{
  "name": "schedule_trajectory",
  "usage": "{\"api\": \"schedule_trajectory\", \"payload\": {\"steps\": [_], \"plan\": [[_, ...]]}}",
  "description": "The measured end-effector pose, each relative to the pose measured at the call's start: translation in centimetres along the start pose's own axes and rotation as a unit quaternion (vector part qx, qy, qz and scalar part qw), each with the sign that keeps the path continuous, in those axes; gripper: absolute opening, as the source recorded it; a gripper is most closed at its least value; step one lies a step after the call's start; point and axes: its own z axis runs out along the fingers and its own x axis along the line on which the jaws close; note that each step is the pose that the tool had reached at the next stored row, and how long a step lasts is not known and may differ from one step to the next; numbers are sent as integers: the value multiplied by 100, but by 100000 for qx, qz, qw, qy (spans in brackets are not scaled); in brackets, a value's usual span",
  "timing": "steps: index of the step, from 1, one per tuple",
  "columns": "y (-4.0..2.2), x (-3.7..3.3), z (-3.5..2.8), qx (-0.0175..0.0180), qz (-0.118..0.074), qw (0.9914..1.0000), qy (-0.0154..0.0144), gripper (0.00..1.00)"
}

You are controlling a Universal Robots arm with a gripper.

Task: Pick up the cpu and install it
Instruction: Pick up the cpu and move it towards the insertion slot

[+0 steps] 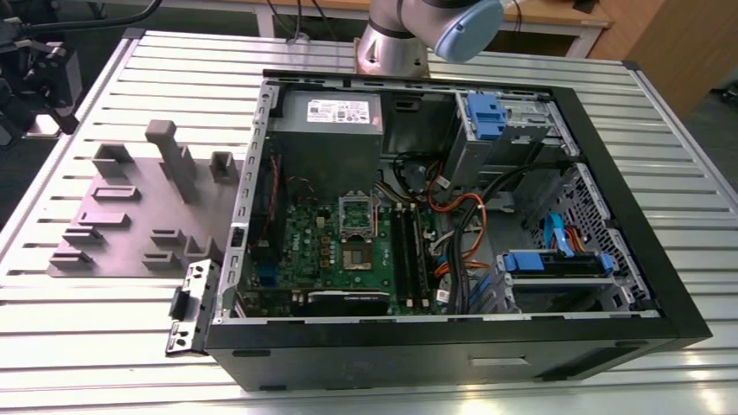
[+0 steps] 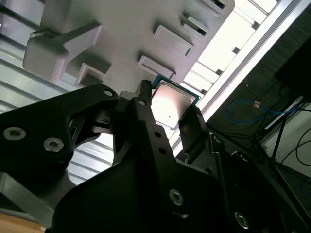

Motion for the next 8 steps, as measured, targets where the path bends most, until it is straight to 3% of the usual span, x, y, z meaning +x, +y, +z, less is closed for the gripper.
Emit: {"api": "schedule_trajectory", "payload": {"steps": [8], "plan": [[4,-1,-75,2,-7,100000,4,47]]}}
